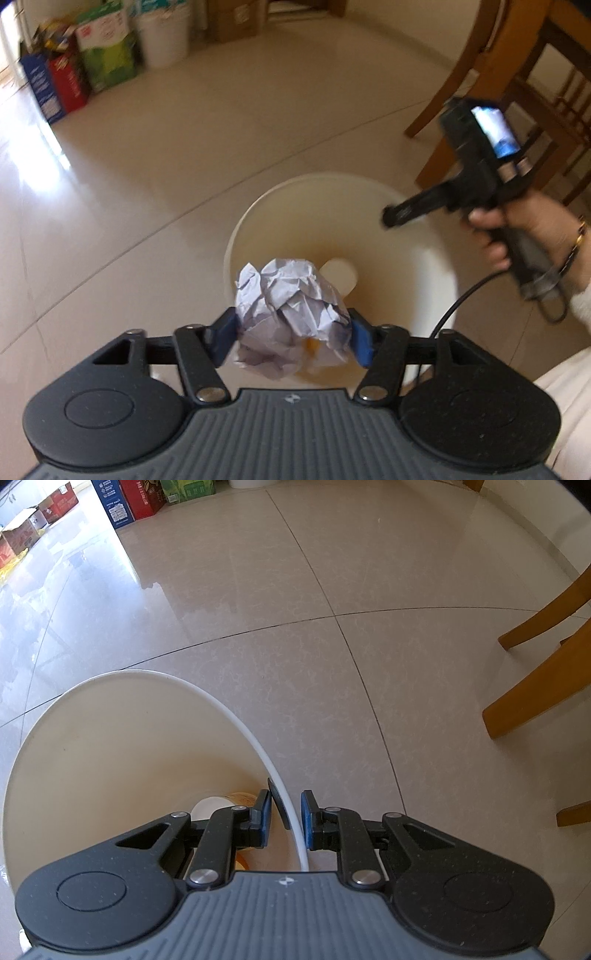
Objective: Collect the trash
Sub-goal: 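Close the left tool on the crumpled paper and drop it into the white bin, then move the left tool back to the pile over the white bottle cap, then close the left tool on the white bottle cap and lift it, then carry the bottle cap into the white bin and open the left tool, then move the left tool back to the blue juice carton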
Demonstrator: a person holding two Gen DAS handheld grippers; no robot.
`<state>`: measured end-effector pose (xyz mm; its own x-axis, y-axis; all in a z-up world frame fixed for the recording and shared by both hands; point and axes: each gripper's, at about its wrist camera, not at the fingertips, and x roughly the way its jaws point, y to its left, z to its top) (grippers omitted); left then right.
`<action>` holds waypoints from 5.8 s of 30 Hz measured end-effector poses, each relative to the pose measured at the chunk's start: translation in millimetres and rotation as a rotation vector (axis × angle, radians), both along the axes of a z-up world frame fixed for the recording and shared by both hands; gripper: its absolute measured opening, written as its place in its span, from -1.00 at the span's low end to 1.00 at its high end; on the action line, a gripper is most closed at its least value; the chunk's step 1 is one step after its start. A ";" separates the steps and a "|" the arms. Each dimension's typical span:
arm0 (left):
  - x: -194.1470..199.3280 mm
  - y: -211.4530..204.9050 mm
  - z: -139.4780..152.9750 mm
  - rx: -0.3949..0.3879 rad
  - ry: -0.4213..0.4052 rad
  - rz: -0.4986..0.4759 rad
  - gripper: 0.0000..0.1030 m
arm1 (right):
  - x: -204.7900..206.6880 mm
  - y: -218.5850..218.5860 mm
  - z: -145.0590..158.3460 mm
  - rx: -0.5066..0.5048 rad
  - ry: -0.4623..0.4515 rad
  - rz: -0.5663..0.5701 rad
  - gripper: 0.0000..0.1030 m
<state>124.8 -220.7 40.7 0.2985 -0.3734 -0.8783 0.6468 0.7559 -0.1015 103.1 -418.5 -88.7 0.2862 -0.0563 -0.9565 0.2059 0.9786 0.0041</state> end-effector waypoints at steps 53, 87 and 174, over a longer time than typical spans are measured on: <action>-65.7 235.1 -287.2 0.106 0.416 1.031 0.66 | 1.7 4.0 2.0 -0.014 0.003 0.015 -0.61; -52.3 234.7 -311.6 0.132 0.416 1.090 -0.32 | 2.0 10.3 0.9 -0.026 0.002 0.016 -0.60; 59.6 152.0 -262.8 0.051 0.215 0.625 0.84 | 1.9 11.0 -0.7 -0.036 0.001 0.036 -0.60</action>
<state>184.4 -68.8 -222.1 0.2615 -0.1434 -0.9545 0.0547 0.9895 -0.1336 105.0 -407.5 -89.3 0.2874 -0.0802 -0.9545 0.1706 0.9848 -0.0313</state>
